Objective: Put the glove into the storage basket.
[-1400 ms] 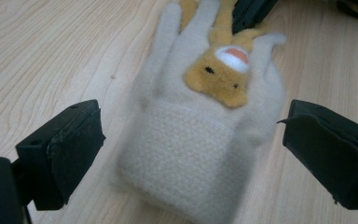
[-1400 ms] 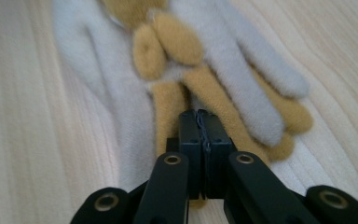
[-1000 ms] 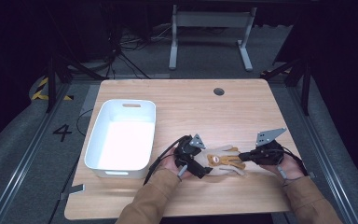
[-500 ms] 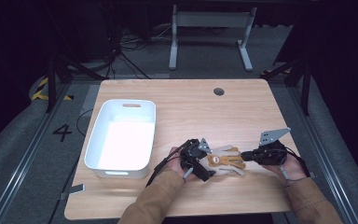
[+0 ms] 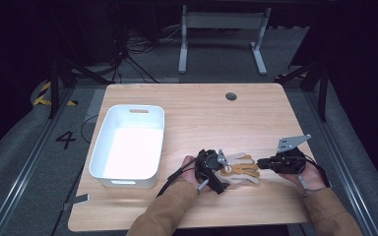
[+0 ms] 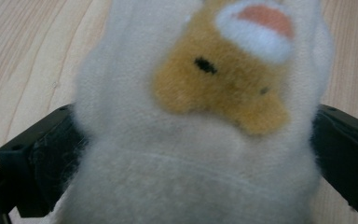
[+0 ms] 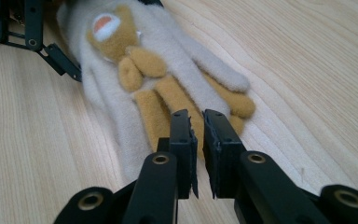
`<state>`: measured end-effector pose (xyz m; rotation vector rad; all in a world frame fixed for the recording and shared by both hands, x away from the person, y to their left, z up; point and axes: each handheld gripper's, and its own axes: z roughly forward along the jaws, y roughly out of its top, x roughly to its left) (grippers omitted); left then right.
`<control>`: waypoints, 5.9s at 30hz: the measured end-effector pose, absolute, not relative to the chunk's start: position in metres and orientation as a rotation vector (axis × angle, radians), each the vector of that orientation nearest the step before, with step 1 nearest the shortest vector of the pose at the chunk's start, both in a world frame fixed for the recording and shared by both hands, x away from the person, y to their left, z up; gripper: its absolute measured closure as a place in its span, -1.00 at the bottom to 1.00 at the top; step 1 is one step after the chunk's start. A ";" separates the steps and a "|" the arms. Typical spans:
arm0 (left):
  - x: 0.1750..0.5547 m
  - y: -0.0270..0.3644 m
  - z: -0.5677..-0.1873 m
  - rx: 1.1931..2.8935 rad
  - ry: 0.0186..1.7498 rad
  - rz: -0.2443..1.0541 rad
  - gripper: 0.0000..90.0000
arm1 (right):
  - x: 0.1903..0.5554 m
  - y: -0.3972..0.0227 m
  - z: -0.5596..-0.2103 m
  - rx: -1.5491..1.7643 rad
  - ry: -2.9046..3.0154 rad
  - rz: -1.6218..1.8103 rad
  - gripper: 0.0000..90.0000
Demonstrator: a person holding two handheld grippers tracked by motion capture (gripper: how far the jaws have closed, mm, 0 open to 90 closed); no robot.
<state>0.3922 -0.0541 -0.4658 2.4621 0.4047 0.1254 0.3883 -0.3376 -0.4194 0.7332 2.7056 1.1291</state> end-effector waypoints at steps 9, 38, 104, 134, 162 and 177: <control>0.390 -0.050 -0.457 2.457 0.432 0.126 -0.41 | 0.388 -0.338 -0.419 0.734 2.700 1.136 0.80; 0.387 -0.038 -0.428 2.403 0.581 0.085 0.54 | 0.389 -0.340 -0.416 0.729 2.667 1.152 0.84; 0.430 -0.002 -0.331 2.364 0.972 0.155 0.53 | 0.429 -0.352 -0.420 0.865 2.627 1.134 0.92; 0.441 0.053 -0.292 2.282 1.276 0.158 0.53 | 0.442 -0.350 -0.428 0.928 2.649 1.096 0.96; 0.449 0.115 -0.283 2.030 1.568 0.251 0.52 | 0.436 -0.356 -0.430 0.955 2.644 1.113 0.95; 0.447 0.138 -0.290 1.986 1.697 0.323 0.51 | 0.436 -0.359 -0.431 0.972 2.637 1.119 0.93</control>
